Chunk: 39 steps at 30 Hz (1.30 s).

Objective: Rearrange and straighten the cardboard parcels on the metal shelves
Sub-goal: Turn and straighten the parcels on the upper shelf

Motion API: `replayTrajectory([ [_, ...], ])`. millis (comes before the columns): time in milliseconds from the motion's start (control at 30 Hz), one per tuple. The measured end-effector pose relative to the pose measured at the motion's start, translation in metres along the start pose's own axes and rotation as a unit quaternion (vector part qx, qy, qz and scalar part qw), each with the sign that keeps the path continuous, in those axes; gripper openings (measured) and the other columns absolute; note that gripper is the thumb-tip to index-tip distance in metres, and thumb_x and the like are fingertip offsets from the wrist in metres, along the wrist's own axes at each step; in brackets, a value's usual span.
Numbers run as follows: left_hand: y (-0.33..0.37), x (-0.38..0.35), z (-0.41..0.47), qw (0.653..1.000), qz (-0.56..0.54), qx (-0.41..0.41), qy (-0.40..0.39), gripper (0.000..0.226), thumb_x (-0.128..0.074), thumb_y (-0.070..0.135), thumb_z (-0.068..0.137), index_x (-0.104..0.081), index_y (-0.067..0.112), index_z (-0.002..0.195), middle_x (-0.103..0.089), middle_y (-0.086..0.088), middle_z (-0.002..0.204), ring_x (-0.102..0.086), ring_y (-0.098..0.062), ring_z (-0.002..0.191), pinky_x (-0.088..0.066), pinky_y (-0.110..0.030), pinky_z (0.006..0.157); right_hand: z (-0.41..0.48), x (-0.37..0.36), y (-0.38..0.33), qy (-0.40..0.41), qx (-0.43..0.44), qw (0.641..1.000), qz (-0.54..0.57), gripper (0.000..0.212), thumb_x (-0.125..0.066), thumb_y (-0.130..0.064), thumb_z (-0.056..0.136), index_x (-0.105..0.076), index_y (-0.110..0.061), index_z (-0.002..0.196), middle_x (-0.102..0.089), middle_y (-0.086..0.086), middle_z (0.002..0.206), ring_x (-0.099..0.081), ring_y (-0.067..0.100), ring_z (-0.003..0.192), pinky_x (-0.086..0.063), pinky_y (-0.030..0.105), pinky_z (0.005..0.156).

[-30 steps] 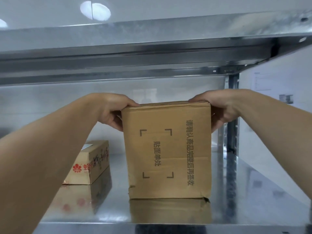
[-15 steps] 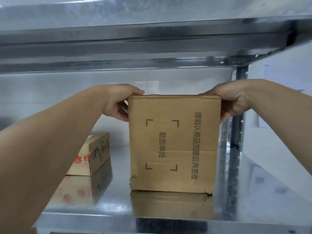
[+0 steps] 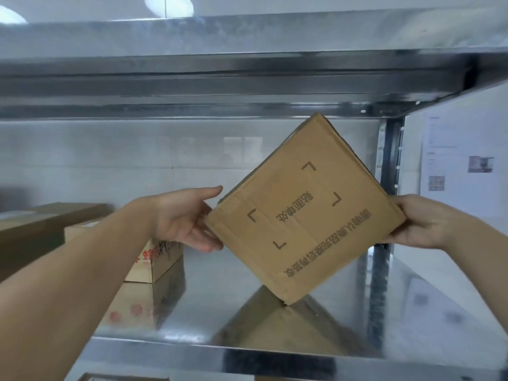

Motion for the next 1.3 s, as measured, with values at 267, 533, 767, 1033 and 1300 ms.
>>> replayTrajectory([
  [267, 0.038, 0.027, -0.021, 0.990, 0.068, -0.041, 0.119, 0.047, -0.072, 0.051, 0.087, -0.064, 0.018, 0.119, -0.060, -0.015, 0.124, -0.066, -0.032, 0.103, -0.059, -0.041, 0.079, 0.012, -0.028, 0.021, -0.050, -0.001, 0.971, -0.234, 0.039, -0.052, 0.006, 0.098, -0.063, -0.012, 0.131, -0.065, 0.023, 0.120, -0.061, 0.031, 0.102, -0.056, 0.055, 0.099],
  [533, 0.055, 0.021, -0.022, 0.979, 0.167, -0.021, 0.115, 0.052, -0.061, 0.056, 0.094, -0.064, 0.012, 0.121, -0.063, -0.022, 0.124, -0.070, -0.039, 0.106, -0.058, -0.050, 0.094, -0.025, -0.061, -0.027, -0.032, -0.017, 0.984, -0.173, 0.069, -0.055, -0.070, 0.092, -0.063, -0.004, 0.112, -0.065, 0.026, 0.112, -0.071, 0.047, 0.096, -0.060, 0.056, 0.067],
  [767, 0.057, 0.021, -0.010, 0.980, 0.162, -0.023, 0.114, 0.035, -0.066, 0.042, 0.096, -0.072, 0.012, 0.113, -0.069, -0.016, 0.119, -0.072, -0.030, 0.101, -0.062, -0.041, 0.083, -0.024, -0.069, -0.039, -0.049, -0.030, 0.956, -0.288, 0.035, -0.060, -0.038, 0.100, -0.070, -0.008, 0.115, -0.067, 0.028, 0.112, -0.074, 0.050, 0.086, -0.063, 0.059, 0.063],
  [1033, 0.062, 0.011, -0.020, 0.978, 0.160, -0.051, 0.125, 0.027, -0.062, 0.035, 0.100, -0.070, 0.013, 0.114, -0.072, -0.010, 0.108, -0.071, -0.023, 0.089, -0.061, -0.035, 0.070, -0.028, -0.076, -0.043, -0.055, -0.009, 0.955, -0.293, 0.024, -0.059, -0.027, 0.103, -0.069, -0.007, 0.111, -0.068, 0.025, 0.104, -0.074, 0.047, 0.084, -0.062, 0.062, 0.066],
  [1300, 0.045, -0.009, -0.021, 0.980, -0.015, -0.151, 0.126, 0.029, -0.052, 0.041, 0.103, -0.062, 0.014, 0.107, -0.064, -0.011, 0.103, -0.064, -0.028, 0.089, -0.058, -0.043, 0.082, -0.034, -0.057, -0.032, -0.003, 0.135, 0.989, -0.058, 0.032, -0.051, -0.044, 0.104, -0.060, -0.014, 0.098, -0.061, 0.010, 0.096, -0.063, 0.029, 0.085, -0.055, 0.048, 0.070],
])
Point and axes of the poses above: each hand's wrist, its own z-axis towards the middle knuckle, its own x-axis out of the back of the hand, y = z × x, the point moved 8 cm from there along z, towards the middle knuckle
